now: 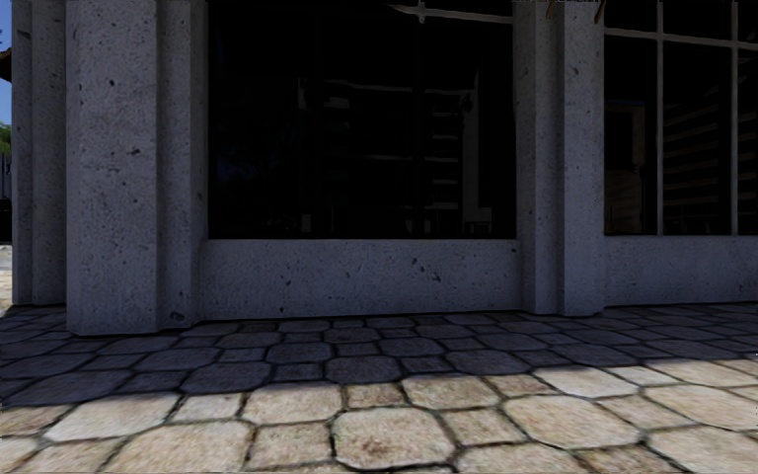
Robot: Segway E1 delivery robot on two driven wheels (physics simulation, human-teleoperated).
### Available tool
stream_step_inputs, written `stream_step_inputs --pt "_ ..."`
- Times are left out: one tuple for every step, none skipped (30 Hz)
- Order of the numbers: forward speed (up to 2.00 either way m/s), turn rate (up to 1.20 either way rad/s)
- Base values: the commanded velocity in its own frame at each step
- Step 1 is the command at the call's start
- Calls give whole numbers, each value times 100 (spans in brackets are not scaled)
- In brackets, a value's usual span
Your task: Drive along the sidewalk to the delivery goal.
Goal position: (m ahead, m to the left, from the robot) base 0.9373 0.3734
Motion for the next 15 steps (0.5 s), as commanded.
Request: stream_step_inputs --pt "164 37" --pt "164 37" --pt "164 38" --pt "164 39" --pt "164 39" --pt "163 39" --pt "163 39" --pt "163 39" --pt "163 39" --pt "163 39" --pt "162 39" --pt "162 39" --pt "162 38" --pt "162 38" --pt "162 29"
